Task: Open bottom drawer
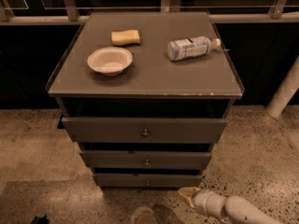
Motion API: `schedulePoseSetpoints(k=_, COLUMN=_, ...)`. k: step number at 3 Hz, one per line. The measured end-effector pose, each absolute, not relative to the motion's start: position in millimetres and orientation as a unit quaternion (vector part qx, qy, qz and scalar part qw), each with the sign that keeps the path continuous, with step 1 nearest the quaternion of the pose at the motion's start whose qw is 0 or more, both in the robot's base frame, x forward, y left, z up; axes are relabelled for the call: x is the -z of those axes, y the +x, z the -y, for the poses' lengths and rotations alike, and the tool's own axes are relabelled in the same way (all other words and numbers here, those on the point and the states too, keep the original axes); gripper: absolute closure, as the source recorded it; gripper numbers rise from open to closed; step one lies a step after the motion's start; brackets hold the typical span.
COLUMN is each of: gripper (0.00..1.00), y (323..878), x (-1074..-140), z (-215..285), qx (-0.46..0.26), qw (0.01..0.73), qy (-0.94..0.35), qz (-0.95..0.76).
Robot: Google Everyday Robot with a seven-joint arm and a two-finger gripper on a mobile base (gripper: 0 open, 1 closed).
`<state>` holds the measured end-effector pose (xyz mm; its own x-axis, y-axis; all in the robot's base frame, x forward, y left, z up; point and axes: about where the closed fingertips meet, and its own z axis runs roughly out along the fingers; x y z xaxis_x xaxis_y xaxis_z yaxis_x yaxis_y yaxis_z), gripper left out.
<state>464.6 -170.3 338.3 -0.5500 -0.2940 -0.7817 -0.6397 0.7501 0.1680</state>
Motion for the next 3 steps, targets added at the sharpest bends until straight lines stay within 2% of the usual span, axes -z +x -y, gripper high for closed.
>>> schedulePoseSetpoints(k=1, gripper=1.00, y=483, x=-296, z=163, qx=-0.214, qw=0.396, qy=-0.240, qz=-0.860)
schedulePoseSetpoints(k=3, gripper=1.00, y=493, x=-286, z=166, qx=-0.210, qw=0.407, qy=-0.222, qz=-0.861)
